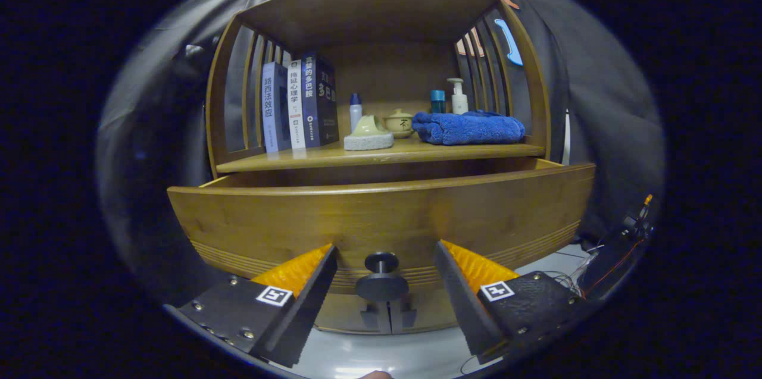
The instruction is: Pull open the drawer, take out the items inside it, and place them on the countertop above the cabinet.
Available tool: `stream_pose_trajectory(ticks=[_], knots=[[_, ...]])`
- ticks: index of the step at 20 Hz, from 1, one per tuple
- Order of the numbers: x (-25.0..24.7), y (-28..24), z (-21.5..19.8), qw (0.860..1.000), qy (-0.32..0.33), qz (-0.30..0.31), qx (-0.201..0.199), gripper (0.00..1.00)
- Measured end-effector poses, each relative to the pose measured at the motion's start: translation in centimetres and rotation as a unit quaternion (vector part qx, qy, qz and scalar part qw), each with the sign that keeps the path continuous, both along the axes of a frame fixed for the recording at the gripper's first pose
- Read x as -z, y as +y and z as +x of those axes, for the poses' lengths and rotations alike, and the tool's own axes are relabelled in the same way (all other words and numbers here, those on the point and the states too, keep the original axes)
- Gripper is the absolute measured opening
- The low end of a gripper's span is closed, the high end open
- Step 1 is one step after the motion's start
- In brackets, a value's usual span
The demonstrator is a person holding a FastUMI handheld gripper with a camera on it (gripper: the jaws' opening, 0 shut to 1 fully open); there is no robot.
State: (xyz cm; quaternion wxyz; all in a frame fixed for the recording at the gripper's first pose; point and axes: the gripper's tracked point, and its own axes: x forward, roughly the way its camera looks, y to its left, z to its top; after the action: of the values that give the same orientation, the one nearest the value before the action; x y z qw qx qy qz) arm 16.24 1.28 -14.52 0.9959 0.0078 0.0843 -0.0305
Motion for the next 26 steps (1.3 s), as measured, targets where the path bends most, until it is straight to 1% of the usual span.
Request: stream_pose_trajectory(ticks=[6, 13, 16, 19, 21, 26], knots=[[0.1, -0.1, 3.7, 1.0, 0.0, 0.0, -0.004, 0.99], [0.2, -0.1, 6.4, 1.0, 0.002, 0.002, -0.001, 0.99], [0.9, -0.2, 7.0, 1.0, 0.015, 0.001, -0.001, 0.99], [2.5, -0.1, 7.1, 0.999, 0.04, -0.018, 0.001, 1.0], [2.6, -0.1, 7.6, 0.999, 0.04, -0.031, 0.003, 1.0], [2.7, 0.2, 8.0, 0.999, 0.04, -0.026, 0.004, 1.0]])
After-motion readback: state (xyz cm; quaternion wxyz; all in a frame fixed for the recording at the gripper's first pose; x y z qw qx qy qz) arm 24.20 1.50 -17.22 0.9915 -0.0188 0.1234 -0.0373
